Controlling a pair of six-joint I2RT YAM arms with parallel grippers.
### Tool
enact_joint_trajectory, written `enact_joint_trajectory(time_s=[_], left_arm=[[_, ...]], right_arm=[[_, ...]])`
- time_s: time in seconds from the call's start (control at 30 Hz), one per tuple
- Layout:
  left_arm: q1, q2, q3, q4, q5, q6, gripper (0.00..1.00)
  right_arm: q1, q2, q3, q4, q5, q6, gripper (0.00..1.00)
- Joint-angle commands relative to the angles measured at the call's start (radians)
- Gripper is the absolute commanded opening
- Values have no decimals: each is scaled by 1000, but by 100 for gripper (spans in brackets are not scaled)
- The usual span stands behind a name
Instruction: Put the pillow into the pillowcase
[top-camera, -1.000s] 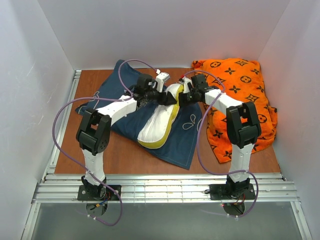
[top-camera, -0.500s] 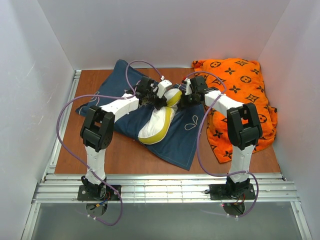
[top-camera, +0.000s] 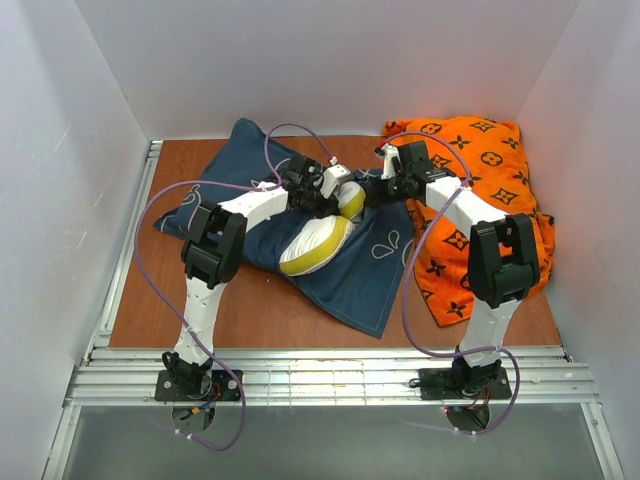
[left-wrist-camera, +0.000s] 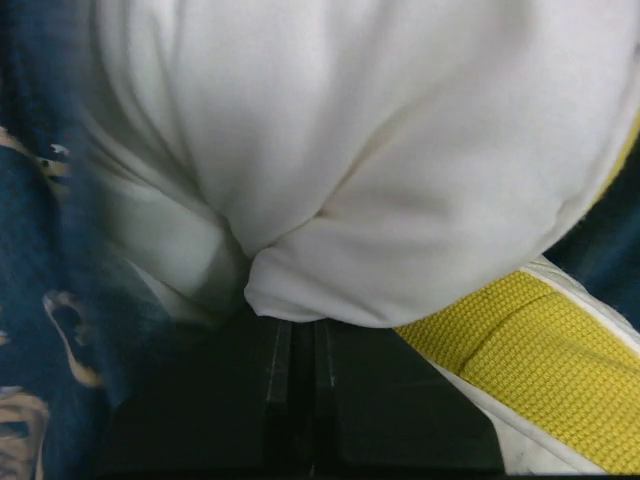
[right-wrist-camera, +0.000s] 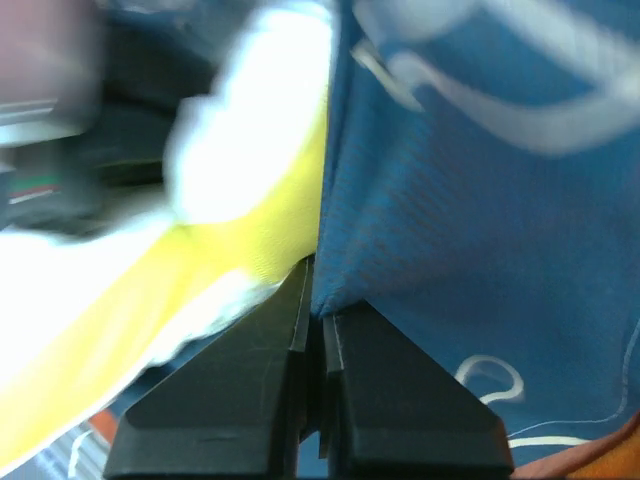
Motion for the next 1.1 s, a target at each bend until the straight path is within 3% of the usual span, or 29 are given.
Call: enact_joint_trajectory(time_s=[0.0,0.1,0.23,0.37,0.47,0.57,0.7,0.77,0.9,1.0,1.07], left_arm=[[44,174,-13,-254,-260,48,0],[44,202,12,-262,-261,35,0],[46,196,27,-259,-153,-11,0],[85,74,-36,-152,188,-171,1],[90,18,-47,-39,325,-285,7],[84,6,-8,54,335,-437,10],[76,73,84,104,188,-624,13],[73,83,85,120,171,-675,31],[104,-32,-66,305,313,-765,58],[153,-215,-171,295,345,-704,98],[202,-345,-214,246,355,-638,98]], right_arm=[[-35,-142,22,55,-154,-11,1],[-35,-176,3,77,-223,-8,1],[-27,-178,-34,115,-301,17,1],[6,-153,-61,114,-321,15,1],[42,-120,-64,100,-340,8,1],[78,-87,-48,85,-372,-1,1],[103,-78,-18,86,-426,-1,1],[102,-67,-5,84,-410,6,1],[54,-24,21,72,-323,6,1],[13,31,55,69,-229,-32,1],[0,92,126,48,-186,-47,1]])
